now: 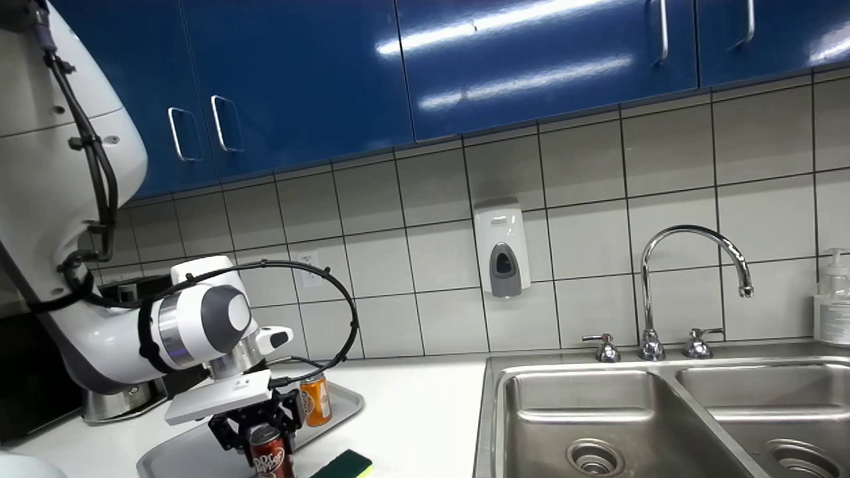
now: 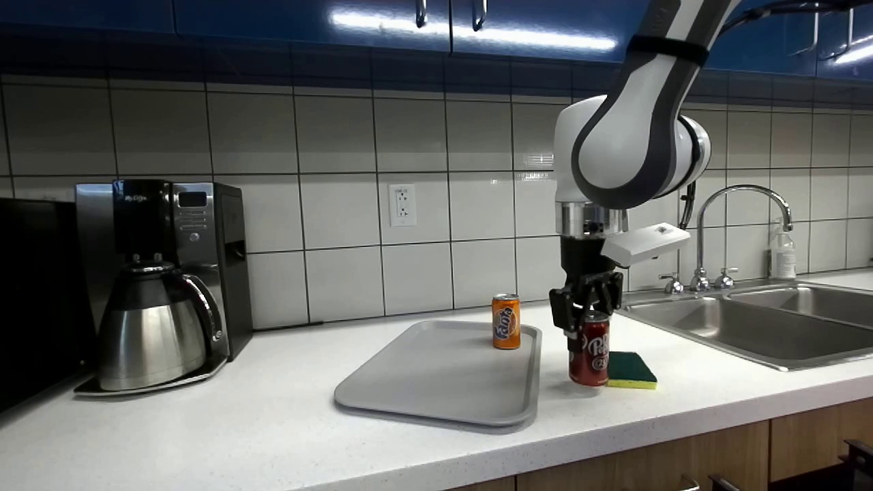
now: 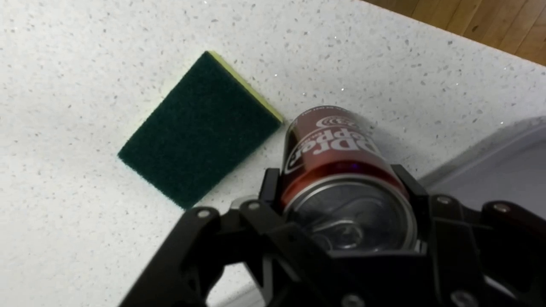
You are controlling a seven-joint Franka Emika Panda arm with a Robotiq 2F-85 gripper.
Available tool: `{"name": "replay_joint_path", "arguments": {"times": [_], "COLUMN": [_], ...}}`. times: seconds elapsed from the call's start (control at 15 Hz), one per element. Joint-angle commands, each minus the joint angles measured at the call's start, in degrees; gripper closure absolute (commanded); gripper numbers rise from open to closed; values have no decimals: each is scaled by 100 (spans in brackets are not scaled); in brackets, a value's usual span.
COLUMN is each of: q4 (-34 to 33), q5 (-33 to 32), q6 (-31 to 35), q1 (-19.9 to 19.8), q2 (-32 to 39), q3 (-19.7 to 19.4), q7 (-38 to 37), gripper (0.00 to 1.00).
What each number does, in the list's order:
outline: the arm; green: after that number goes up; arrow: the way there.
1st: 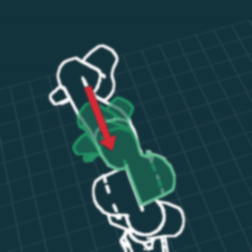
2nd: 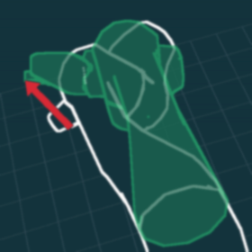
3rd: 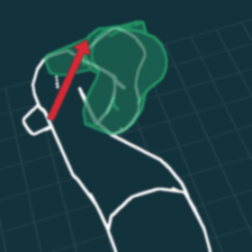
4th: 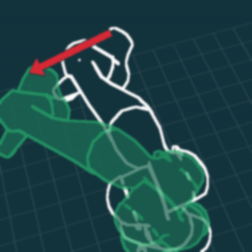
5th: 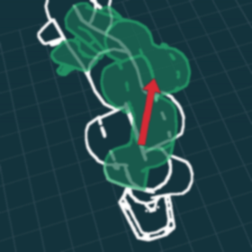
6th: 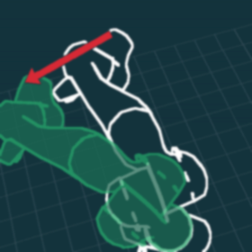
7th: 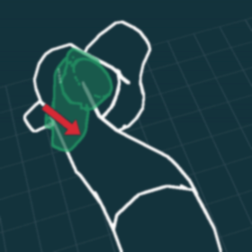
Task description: Place the cans on the tray
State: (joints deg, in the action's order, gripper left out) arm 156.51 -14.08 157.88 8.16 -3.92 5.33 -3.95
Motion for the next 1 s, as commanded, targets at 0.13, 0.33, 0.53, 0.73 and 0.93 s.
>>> {"name": "replay_joint_path", "arguments": {"times": [0.13,0.33,0.53,0.73,0.93], "q4": [39,-44,-180,-349,-531], "q5": [150,144,108,167,256], "q6": [150,204,239,267,304], "q1": [-54,-43,-19,40,128], "q2": [-362,-396,-357,-262,-157], "q3": [95,123,187,255,313], "q7": [116,136,149,243,351], "gripper": [61,61,61,61,61]}}
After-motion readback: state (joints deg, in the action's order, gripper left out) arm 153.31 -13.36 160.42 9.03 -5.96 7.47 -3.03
